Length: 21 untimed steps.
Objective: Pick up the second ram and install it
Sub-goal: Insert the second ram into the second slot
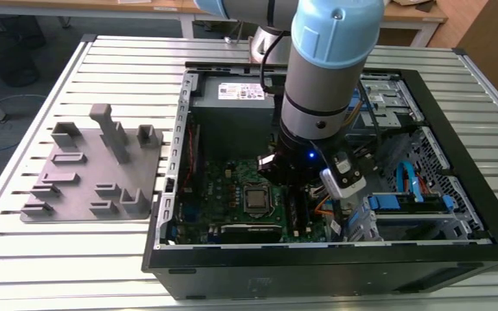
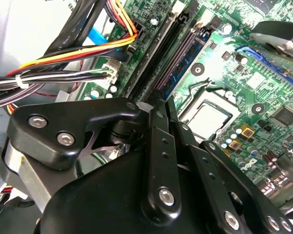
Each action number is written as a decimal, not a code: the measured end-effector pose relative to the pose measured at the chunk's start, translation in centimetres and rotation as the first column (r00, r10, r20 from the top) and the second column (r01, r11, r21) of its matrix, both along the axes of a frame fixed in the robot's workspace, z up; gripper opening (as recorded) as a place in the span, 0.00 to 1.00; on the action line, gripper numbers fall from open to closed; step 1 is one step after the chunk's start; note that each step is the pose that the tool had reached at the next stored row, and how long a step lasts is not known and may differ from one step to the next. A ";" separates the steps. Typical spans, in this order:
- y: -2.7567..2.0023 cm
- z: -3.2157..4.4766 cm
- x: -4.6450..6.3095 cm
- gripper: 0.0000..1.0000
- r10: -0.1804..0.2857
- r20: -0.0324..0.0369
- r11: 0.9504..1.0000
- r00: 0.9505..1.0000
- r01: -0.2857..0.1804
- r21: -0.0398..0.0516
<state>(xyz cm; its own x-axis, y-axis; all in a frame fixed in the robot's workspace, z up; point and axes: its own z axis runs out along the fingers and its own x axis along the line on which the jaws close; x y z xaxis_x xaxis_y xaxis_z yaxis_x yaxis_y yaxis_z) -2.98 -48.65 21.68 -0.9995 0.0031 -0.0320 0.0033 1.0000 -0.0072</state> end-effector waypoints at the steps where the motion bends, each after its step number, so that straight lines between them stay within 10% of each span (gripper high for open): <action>1: 0.00 -0.01 0.0 0.14 0.000 0.000 1.000 1.000 0.000 0.000; 21: -0.40 0.30 0.1 0.14 -0.024 0.001 1.000 1.000 0.024 0.001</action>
